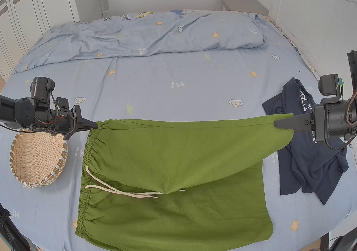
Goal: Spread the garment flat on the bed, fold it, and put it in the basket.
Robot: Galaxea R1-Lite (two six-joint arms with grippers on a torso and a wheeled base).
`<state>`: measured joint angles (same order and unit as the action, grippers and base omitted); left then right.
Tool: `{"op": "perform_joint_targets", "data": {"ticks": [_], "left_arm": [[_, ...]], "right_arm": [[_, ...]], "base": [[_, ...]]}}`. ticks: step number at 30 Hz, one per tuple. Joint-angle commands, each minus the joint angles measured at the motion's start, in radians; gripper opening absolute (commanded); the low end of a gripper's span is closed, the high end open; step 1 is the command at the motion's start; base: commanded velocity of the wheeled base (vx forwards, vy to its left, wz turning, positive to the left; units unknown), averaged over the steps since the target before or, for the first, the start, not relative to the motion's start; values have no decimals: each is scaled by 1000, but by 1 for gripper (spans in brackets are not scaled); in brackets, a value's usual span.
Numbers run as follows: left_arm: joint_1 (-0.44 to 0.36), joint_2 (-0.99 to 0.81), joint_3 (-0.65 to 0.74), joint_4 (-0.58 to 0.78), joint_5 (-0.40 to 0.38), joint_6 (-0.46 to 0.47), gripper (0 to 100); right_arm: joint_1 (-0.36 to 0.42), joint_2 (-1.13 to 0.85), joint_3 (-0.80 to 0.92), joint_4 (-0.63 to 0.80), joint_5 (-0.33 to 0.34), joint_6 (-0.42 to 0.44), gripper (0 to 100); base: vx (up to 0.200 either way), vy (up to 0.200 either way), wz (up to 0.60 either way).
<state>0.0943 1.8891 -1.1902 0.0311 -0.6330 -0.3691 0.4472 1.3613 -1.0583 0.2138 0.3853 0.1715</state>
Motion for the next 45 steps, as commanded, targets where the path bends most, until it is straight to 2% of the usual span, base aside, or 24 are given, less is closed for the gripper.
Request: {"op": "perform_joint_targets", "data": {"ticks": [1,12,15,20,26,36,45], "left_arm": [[9,-22,0,0,-1,-1,0],[30,-39,12,-2,3,3,0],[47,-39,21,-28,3,1,0],[51,-28,61,-146,7,4,0],[51,-12,110,-304,52,1,0],[74,33,110,-375,61,1,0],[81,102,106,-522,61,-1,0]], "right_arm": [[2,-25,6,-11,0,-1,0],[-78,127,-81,-108,9,-7,0],[-122,265,-189,-131,9,-10,0],[-140,409,-315,-133,9,-27,0],[-154,524,-447,-137,9,-29,0],[-190,690,-680,-133,7,-27,0],[-225,783,-801,-122,4,-21,0]], "base": [[0,0,0],[0,0,0],[0,0,0],[0,0,0],[0,0,0],[0,0,0],[0,0,0]]}}
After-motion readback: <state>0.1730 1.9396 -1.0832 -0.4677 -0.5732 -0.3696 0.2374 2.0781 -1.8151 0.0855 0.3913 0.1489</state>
